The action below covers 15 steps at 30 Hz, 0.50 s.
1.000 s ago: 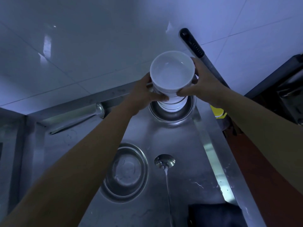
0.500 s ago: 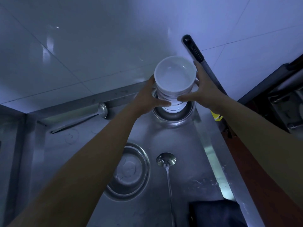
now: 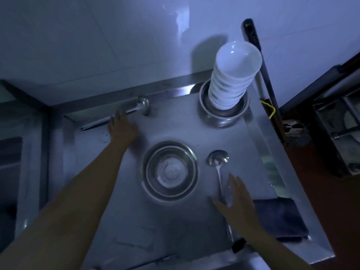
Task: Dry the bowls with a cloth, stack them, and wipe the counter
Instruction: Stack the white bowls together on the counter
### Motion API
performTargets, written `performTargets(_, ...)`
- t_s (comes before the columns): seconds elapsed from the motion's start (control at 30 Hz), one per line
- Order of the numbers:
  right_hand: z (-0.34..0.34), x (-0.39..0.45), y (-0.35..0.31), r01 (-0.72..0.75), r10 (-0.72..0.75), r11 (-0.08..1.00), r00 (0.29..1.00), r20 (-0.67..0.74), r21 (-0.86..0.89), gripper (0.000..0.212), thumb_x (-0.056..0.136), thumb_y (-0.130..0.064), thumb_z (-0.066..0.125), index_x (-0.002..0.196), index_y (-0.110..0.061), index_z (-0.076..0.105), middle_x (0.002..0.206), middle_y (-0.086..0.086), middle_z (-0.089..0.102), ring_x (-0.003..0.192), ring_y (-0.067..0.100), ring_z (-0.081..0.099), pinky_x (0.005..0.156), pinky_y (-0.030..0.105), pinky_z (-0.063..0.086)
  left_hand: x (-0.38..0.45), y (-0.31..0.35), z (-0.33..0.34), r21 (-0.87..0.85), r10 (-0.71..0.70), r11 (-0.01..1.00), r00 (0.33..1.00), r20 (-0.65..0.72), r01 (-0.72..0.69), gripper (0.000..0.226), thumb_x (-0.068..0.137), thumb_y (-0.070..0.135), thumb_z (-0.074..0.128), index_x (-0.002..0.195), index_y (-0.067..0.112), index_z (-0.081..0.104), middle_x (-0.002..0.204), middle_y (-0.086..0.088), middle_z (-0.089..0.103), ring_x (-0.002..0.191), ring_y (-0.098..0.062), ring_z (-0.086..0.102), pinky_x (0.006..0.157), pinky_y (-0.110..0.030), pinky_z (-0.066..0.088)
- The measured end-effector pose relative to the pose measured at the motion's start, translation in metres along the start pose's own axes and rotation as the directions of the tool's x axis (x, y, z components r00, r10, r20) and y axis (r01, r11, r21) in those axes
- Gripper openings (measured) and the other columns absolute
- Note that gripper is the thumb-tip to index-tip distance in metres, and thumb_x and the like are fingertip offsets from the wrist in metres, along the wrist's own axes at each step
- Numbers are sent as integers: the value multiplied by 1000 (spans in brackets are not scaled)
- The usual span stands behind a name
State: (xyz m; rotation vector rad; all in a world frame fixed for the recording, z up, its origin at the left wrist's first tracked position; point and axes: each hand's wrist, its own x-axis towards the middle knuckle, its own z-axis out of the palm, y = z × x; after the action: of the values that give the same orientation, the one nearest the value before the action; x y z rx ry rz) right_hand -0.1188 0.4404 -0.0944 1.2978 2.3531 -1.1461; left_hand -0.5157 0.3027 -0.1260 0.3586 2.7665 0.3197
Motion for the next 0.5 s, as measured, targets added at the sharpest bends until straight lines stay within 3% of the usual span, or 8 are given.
performTargets(0.1,12,-22,-5,-19,30,980,998,-58,197,54,90,-21,74,135,-29,46,126,-15,52,123,22,51,98,11,36,23,-35,-8,143,70,987,997,42,-76,63,98,13,49,156,7,26,163,-19,26,148,-42,24,120,-58,20)
performTargets(0.13,13,-22,-11,-51,63,974,997,-48,219,48,92,-17,72,132,-26,49,125,-14,55,120,23,53,94,9,36,29,-43,-9,185,89,978,994,60,-98,60,99,12,48,156,7,28,161,-19,29,146,-43,27,119,-59,20)
performTargets(0.23,23,-11,-19,-165,170,977,985,-25,135,56,96,-17,65,147,-18,44,136,4,55,125,29,55,100,32,42,45,-57,-7,242,166,956,986,23,-166,50,96,6,51,146,10,46,147,-21,48,134,-45,43,113,-55,33)
performTargets(0.3,30,-2,-20,-173,193,971,975,-109,165,33,94,-14,64,126,-18,57,117,5,67,104,30,65,90,40,52,52,-62,-6,244,205,950,979,-24,-193,40,93,1,51,130,12,59,135,-21,58,123,-44,53,108,-49,41)
performTargets(0.37,33,4,-24,-206,229,967,961,-155,153,12,91,-10,60,102,-13,57,89,6,66,85,33,65,76,41,53,52,-66,-4,219,211,955,977,-22,-201,35,93,-2,51,120,12,67,130,-21,61,119,-43,57,104,-47,43)
performTargets(0.5,37,10,-28,-275,271,961,950,-154,-9,11,87,-7,51,83,-16,52,83,9,62,70,28,57,57,32,41,35,-71,-7,112,175,978,984,25,-177,26,89,0,63,108,13,72,121,-19,66,110,-40,63,93,-44,49)
